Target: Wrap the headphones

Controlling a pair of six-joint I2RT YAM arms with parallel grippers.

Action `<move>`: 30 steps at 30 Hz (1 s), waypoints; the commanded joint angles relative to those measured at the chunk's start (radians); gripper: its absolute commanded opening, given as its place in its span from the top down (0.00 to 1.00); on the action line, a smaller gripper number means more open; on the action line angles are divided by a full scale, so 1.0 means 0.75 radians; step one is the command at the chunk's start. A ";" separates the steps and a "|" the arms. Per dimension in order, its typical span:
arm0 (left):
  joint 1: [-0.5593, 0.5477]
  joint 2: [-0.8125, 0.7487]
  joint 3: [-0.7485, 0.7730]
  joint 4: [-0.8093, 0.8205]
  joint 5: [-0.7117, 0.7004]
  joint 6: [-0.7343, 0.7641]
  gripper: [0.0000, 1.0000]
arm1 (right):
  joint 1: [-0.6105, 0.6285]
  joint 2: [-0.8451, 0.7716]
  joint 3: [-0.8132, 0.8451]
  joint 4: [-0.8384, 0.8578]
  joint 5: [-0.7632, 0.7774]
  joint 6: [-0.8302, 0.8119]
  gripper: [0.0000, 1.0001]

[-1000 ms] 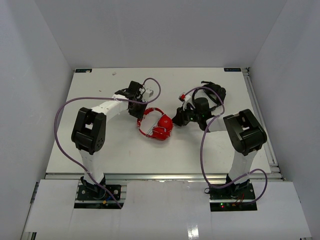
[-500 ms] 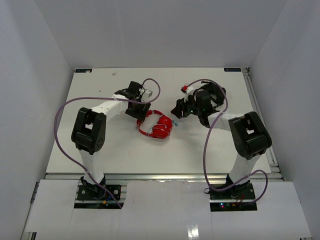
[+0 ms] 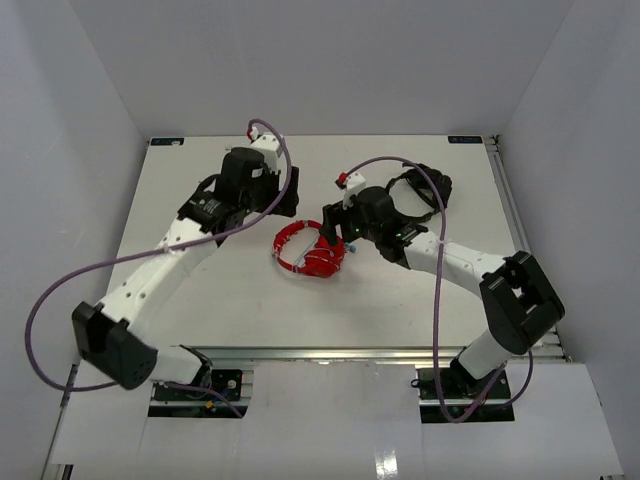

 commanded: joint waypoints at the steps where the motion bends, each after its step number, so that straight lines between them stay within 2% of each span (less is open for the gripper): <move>1: -0.218 -0.368 -0.324 0.206 -0.134 -0.345 0.02 | 0.066 -0.167 -0.104 -0.060 0.273 0.283 0.22; 4: -0.260 -0.650 -0.644 0.416 -0.149 -0.470 0.02 | 0.080 -0.297 -0.247 0.033 0.287 0.383 0.22; 8: -0.269 -0.821 -0.907 0.613 -0.162 -0.512 0.02 | 0.096 -0.426 -0.333 0.009 0.387 0.412 0.19; 11: -0.269 -0.852 -1.020 0.702 -0.296 -0.509 0.02 | 0.102 -0.434 -0.326 -0.056 0.421 0.492 0.17; 13: -0.269 -0.853 -1.081 0.765 -0.281 -0.528 0.02 | 0.110 -0.421 -0.331 -0.083 0.435 0.547 0.15; 16: -0.269 -0.887 -1.171 0.912 -0.160 -0.526 0.02 | 0.149 -0.410 -0.353 -0.084 0.500 0.580 0.13; 20: -0.269 -0.984 -1.351 1.080 -0.194 -0.472 0.02 | 0.201 -0.408 -0.343 -0.076 0.593 0.545 0.04; 22: -0.269 -1.021 -1.408 1.096 -0.256 -0.450 0.02 | 0.233 -0.403 -0.347 -0.041 0.619 0.511 0.03; 26: -0.270 -1.184 -1.482 1.051 -0.434 -0.479 0.02 | 0.289 -0.374 -0.415 0.145 0.514 0.394 0.09; 30: -0.272 -1.364 -1.522 0.975 -0.572 -0.515 0.02 | 0.339 -0.293 -0.433 0.228 0.495 0.311 0.10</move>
